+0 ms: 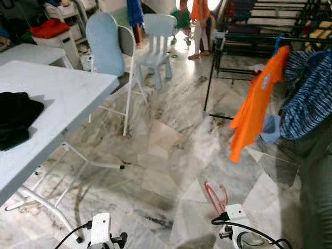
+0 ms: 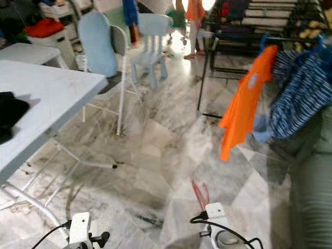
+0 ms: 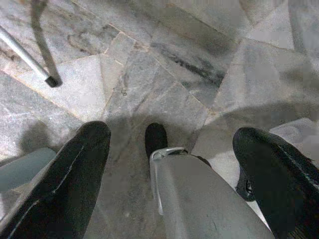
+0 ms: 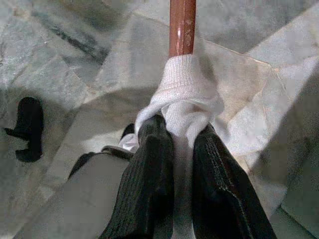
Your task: Hang hanger
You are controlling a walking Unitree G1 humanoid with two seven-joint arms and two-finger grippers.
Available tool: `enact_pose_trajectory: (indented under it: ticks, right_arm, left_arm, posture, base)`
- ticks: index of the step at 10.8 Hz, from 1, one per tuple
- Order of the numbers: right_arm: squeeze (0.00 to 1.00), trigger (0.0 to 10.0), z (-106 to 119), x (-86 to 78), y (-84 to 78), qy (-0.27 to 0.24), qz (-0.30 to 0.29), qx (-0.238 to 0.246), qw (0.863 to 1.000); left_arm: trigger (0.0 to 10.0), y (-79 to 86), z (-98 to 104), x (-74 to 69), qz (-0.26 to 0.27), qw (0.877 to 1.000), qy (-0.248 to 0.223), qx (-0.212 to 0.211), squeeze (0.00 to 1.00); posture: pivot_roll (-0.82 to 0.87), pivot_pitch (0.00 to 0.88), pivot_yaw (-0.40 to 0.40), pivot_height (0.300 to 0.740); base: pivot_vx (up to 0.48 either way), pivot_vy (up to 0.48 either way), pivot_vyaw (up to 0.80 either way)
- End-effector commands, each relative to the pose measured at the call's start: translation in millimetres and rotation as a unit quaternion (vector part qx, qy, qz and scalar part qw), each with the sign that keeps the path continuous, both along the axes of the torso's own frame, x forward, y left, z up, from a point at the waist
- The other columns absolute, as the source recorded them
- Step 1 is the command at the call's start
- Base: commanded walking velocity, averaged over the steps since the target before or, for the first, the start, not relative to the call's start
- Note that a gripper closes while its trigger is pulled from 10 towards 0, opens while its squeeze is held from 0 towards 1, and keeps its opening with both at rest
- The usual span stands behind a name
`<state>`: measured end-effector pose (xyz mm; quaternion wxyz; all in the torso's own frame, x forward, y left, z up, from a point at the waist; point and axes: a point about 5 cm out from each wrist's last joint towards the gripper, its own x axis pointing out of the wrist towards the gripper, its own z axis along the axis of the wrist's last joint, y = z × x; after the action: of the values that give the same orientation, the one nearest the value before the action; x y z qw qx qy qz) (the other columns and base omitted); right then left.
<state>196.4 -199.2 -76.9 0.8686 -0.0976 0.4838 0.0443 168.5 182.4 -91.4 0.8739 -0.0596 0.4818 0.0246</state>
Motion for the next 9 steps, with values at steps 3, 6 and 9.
enact_pose_trajectory:
  ticks: [3, 6, 9]
  right_arm:
    - [0.0, 10.0, 3.0, 5.5, -0.2, -0.009, 0.006, -0.003, 1.0]
    - [0.0, 10.0, 2.3, 3.9, -0.9, -0.007, 0.006, -0.004, 1.0]
    - [0.0, 10.0, 1.8, 3.2, 0.1, -0.006, 0.006, -0.002, 1.0]
  left_arm:
    - [10.0, 6.5, 1.1, 1.0, 0.004, 1.0, 0.001, 0.005, 0.0]
    - [10.0, 5.1, -0.1, -1.4, -0.011, 1.0, 0.007, 0.01, 0.0]
    - [10.0, 3.5, 1.2, 1.3, -0.027, 1.0, -0.003, 0.013, 0.0]
  posture:
    - [-0.13, 0.0, 0.078, 0.74]
    - [-0.13, 0.0, 0.086, 0.74]
    - [-0.13, 0.0, 0.09, 0.74]
  base:
    - [0.0, 0.251, -0.7]
    - [0.0, 0.48, -0.79]
    - [0.0, 0.16, -0.53]
